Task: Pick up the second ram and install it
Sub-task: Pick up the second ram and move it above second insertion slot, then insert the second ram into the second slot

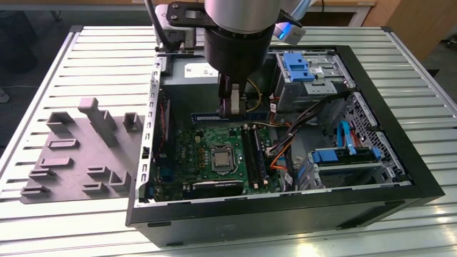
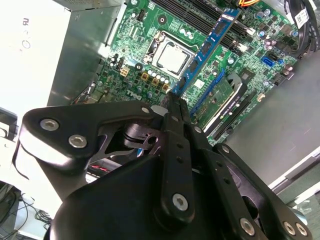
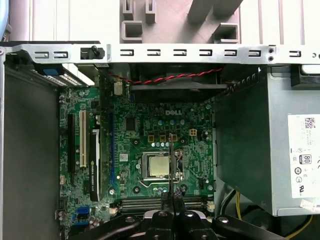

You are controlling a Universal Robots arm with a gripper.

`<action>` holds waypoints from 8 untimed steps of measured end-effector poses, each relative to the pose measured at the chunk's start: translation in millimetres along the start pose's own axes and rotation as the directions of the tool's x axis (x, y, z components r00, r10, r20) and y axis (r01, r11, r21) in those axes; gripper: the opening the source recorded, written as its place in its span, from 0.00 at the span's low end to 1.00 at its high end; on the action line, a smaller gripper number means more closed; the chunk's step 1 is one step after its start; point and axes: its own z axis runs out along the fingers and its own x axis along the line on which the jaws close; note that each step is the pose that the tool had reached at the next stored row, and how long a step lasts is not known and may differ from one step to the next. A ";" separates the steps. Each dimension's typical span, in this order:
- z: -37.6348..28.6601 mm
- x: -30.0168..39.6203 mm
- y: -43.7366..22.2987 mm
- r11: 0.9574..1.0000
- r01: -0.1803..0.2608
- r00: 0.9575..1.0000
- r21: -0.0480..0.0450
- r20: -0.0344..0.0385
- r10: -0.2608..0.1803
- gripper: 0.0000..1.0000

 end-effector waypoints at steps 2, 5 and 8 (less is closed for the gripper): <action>0.6 0.0 0.0 1.000 0.000 1.000 0.000 0.000 0.000 0.12; 1.9 0.1 -0.1 1.000 0.000 1.000 0.000 0.000 0.000 0.12; 2.0 0.2 -0.1 1.000 0.000 1.000 0.000 0.000 0.000 0.12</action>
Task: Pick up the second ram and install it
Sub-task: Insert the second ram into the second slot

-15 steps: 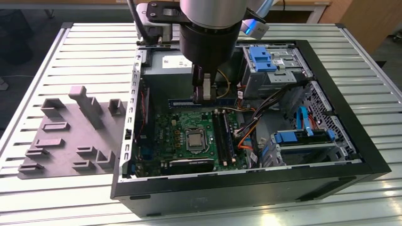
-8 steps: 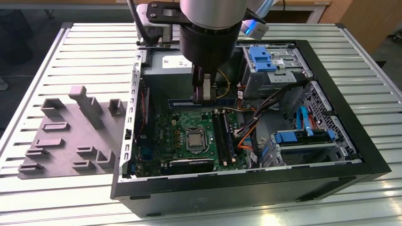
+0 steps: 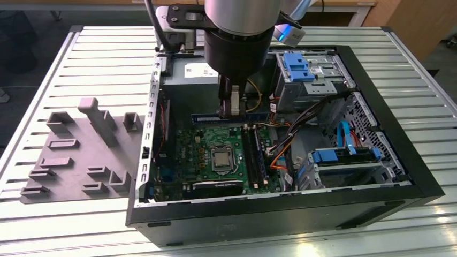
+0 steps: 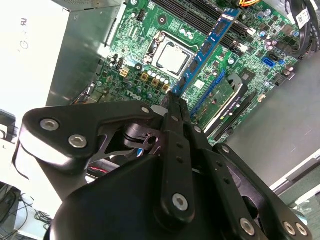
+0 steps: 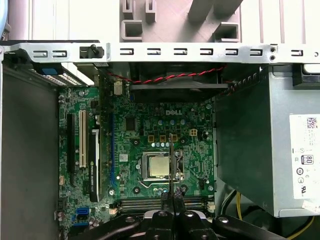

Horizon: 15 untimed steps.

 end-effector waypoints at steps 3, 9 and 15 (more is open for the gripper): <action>0.1 0.0 0.0 1.000 0.000 1.000 0.000 0.000 0.000 0.12; 0.3 0.0 -0.1 1.000 -0.006 1.000 0.000 0.000 0.006 0.12; 0.3 0.0 0.0 0.999 -0.047 0.999 0.003 0.003 0.047 0.12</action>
